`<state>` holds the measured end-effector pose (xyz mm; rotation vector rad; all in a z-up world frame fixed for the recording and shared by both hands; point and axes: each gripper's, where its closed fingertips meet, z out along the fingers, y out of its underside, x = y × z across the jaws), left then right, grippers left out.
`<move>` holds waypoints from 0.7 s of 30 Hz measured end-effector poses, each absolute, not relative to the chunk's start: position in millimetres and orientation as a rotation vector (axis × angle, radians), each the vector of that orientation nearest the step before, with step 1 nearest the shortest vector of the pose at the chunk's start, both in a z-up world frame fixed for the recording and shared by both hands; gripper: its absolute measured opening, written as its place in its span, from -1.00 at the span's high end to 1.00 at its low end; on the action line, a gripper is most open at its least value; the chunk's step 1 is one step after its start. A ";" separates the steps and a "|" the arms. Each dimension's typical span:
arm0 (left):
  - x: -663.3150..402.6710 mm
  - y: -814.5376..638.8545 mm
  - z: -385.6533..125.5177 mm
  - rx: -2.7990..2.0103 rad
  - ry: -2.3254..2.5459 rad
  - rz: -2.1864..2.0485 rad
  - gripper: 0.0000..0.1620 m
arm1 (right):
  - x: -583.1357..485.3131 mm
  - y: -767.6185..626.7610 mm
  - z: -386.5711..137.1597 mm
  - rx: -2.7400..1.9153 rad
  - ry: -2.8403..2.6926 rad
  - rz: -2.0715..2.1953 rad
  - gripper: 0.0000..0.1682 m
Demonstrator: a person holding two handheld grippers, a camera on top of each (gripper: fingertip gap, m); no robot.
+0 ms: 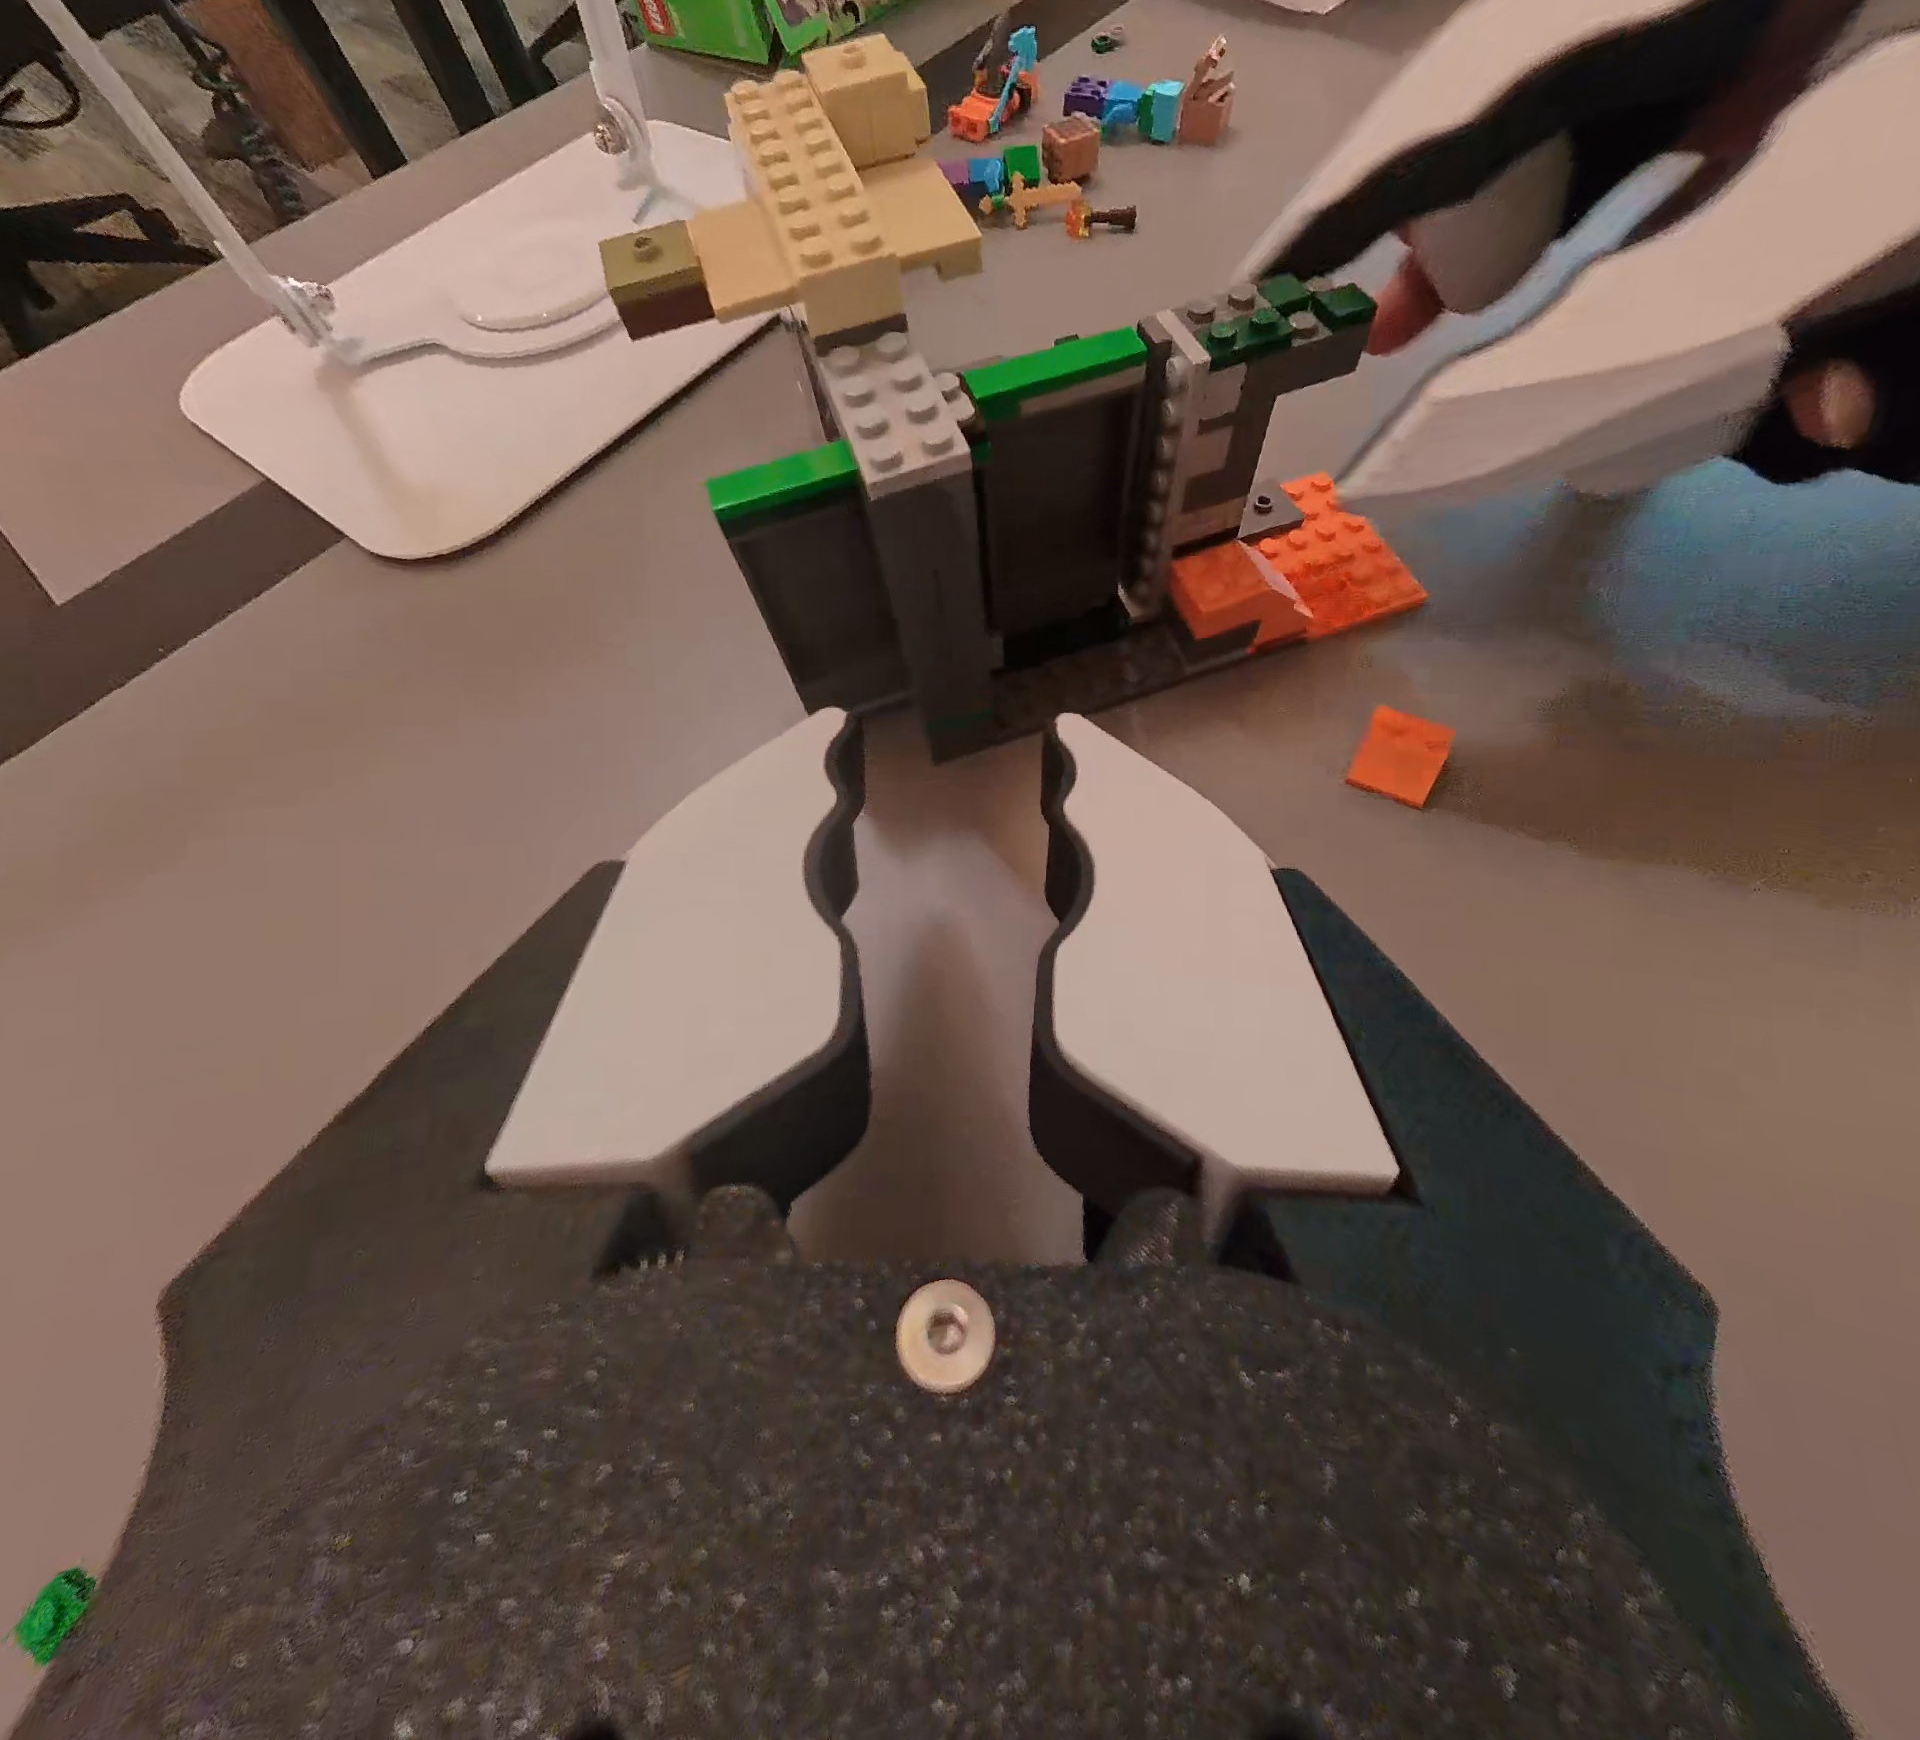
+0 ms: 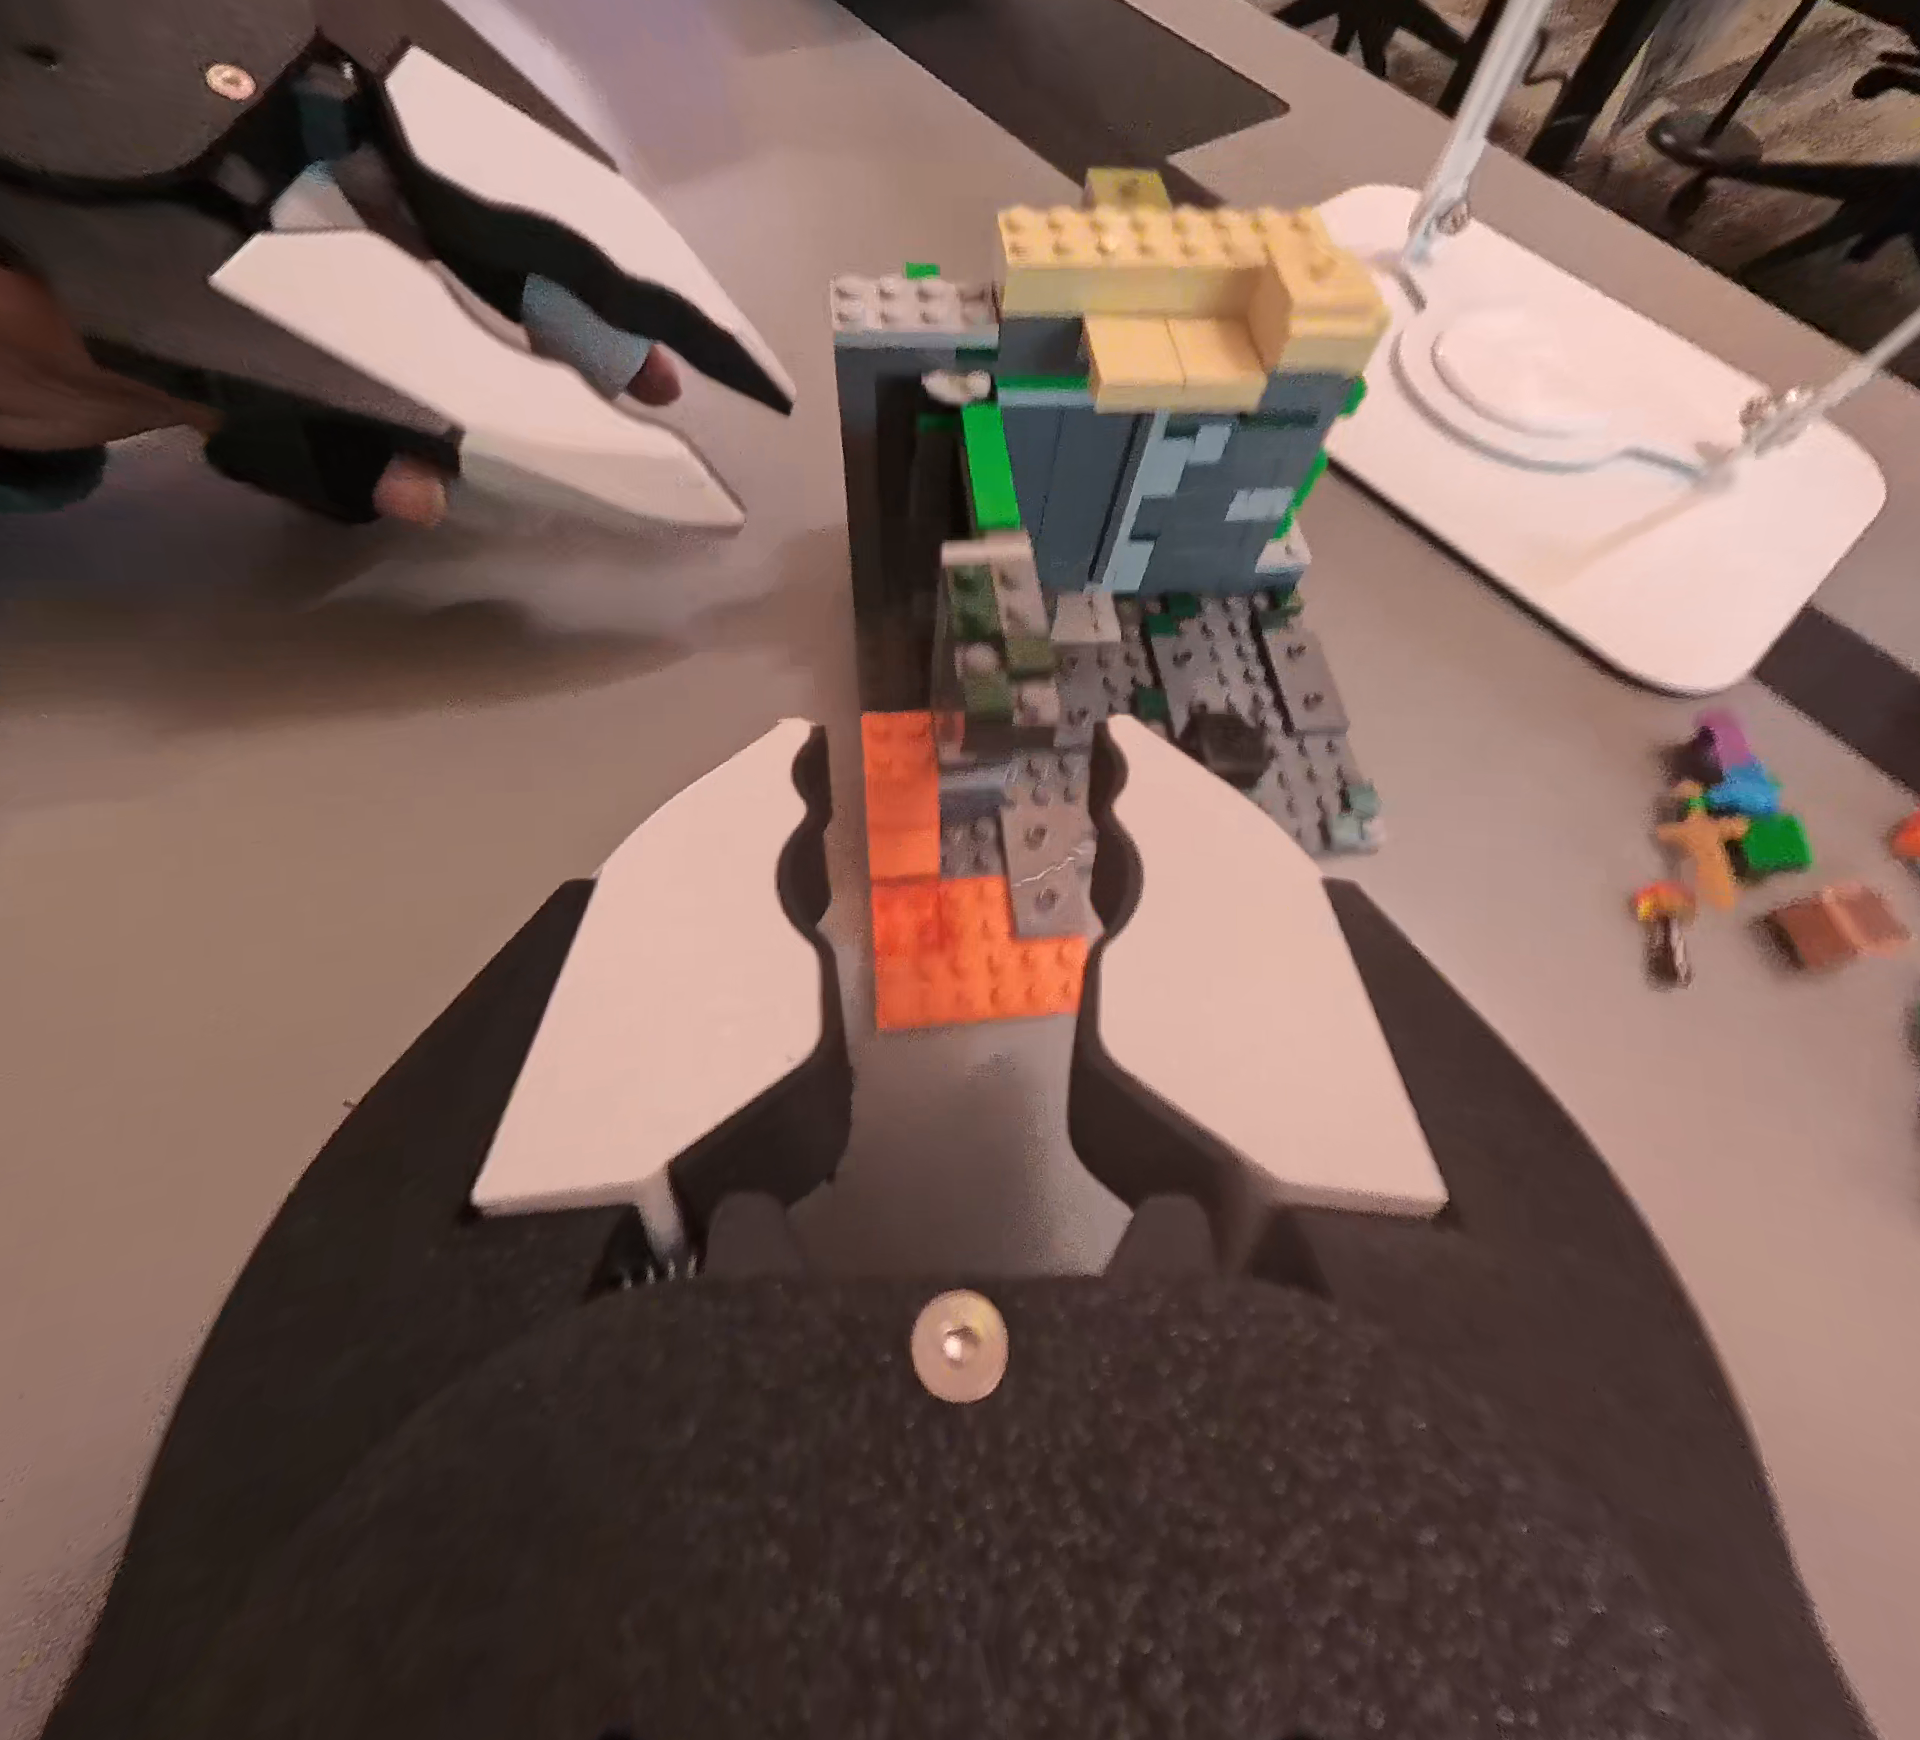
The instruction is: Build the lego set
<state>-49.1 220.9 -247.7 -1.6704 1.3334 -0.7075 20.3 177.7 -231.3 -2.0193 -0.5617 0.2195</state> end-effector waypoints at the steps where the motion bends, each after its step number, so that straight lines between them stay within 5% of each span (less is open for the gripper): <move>1: -49.5 220.2 -247.5 -1.665 1.335 -0.699 0.61 | 17.5 184.7 -230.6 -2.033 -0.597 0.212 0.44; 4: -51.0 218.5 -243.9 -1.640 1.325 -0.674 0.66 | 9.8 199.0 -235.5 -2.103 -0.715 0.207 0.45; 8: -52.0 216.0 -240.3 -1.610 1.328 -0.665 0.66 | 8.3 204.5 -238.1 -2.122 -0.875 0.173 0.76; 21: -48.9 190.0 -222.9 -1.484 1.368 -0.713 0.76 | 8.3 203.2 -238.8 -1.891 -1.442 0.446 0.77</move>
